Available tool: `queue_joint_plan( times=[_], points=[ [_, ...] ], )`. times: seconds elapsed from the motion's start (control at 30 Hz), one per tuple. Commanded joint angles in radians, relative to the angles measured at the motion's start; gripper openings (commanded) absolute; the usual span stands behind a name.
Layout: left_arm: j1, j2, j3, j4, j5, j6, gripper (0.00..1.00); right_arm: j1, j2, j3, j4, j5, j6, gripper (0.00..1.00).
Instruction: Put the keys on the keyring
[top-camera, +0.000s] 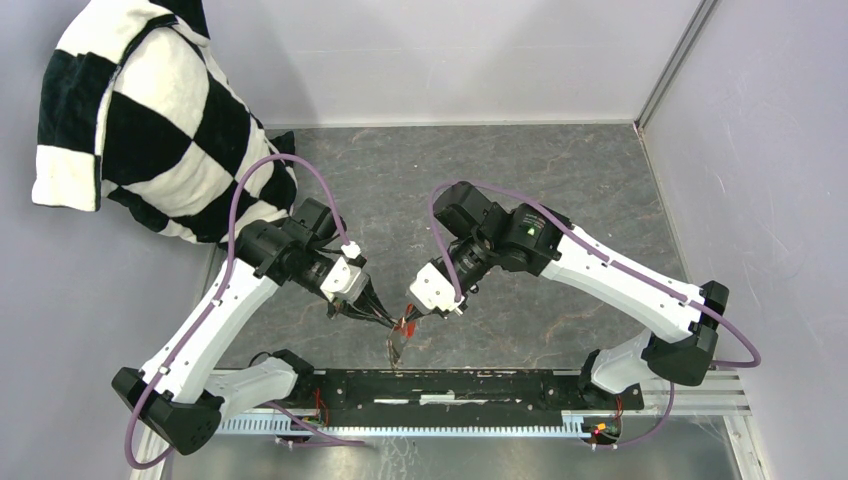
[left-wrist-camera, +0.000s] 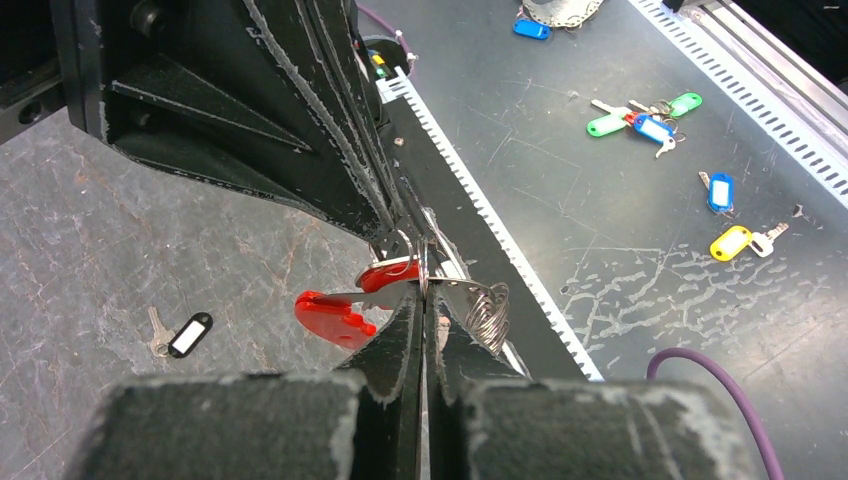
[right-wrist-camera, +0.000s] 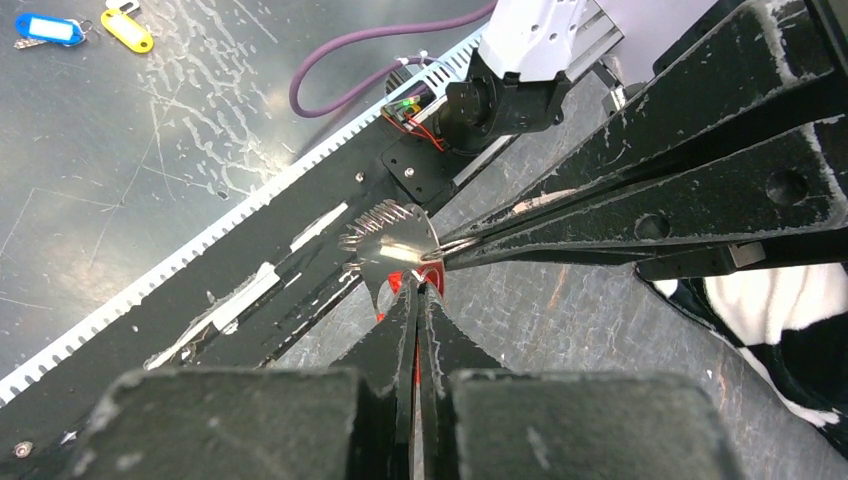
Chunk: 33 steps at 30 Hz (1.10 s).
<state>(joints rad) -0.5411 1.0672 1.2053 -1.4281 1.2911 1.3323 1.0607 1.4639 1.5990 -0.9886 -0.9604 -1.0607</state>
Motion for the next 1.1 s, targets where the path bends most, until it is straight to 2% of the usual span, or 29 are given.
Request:
queue_joint_plan(
  times=[0.0,0.6,1.07],
  points=[
    [-0.007,-0.001,0.041,-0.009,0.022,0.062,0.02,0.007,-0.021,0.038,0.015,0.018,-0.030,0.00],
    [-0.009,0.008,0.055,-0.009,0.011,0.056,0.02,0.019,-0.031,0.071,0.010,-0.027,-0.042,0.00],
    [-0.010,0.009,0.060,-0.009,0.012,0.058,0.02,0.041,-0.044,0.053,0.054,-0.005,-0.015,0.00]
  ],
)
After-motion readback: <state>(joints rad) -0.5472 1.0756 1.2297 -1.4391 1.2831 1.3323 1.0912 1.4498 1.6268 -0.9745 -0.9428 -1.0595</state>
